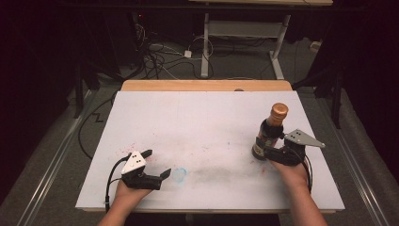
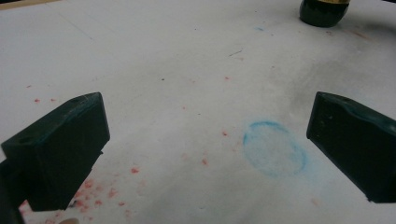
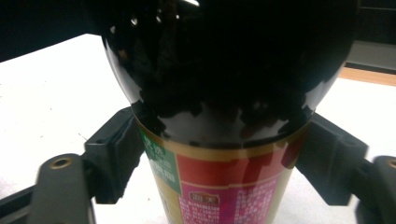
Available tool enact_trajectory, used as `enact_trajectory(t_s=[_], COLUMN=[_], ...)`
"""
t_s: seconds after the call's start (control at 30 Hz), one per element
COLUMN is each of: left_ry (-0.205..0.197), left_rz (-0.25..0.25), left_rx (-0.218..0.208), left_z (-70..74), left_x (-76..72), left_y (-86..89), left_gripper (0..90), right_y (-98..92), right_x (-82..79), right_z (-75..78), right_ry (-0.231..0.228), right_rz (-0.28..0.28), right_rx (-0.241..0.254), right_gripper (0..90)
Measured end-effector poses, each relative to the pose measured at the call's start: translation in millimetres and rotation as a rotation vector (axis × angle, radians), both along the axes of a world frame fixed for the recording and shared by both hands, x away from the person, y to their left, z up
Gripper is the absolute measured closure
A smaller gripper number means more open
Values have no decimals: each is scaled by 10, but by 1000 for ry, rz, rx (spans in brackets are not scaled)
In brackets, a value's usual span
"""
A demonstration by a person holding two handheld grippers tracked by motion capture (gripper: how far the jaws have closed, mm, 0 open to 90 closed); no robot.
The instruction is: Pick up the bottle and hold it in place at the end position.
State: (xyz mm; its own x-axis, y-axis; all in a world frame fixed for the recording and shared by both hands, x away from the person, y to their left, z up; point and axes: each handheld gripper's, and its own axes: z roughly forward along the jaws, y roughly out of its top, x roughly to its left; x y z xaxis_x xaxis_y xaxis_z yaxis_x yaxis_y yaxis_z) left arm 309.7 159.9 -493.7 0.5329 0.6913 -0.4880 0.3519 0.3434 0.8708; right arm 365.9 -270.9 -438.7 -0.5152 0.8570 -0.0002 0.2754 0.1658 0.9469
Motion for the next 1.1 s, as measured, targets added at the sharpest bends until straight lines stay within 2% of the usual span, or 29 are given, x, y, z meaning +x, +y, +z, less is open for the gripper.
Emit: enact_trajectory(t_s=[0.3, 0.43, 0.67, 0.83, 1.1], left_ry=[0, 1, 2, 3, 2], left_rz=[0, 0, 0, 0, -1], left_rx=[0, -1, -3, -7, -14], left_z=[0, 0, 1, 2, 5], left_x=[0, 1, 2, 3, 1], left_y=[0, 2, 4, 6, 9], left_gripper=[0, 0, 0, 0, 0], right_y=[-15, 1, 31, 99, 307], right_x=[7, -3, 16, 51, 106], right_z=[12, 31, 71, 85, 117], right_ry=[6, 0, 14, 26, 11], right_rz=[4, 0, -5, 11, 44], right_rx=[6, -27, -47, -44, -59], right_gripper=[297, 318, 325, 325, 324])
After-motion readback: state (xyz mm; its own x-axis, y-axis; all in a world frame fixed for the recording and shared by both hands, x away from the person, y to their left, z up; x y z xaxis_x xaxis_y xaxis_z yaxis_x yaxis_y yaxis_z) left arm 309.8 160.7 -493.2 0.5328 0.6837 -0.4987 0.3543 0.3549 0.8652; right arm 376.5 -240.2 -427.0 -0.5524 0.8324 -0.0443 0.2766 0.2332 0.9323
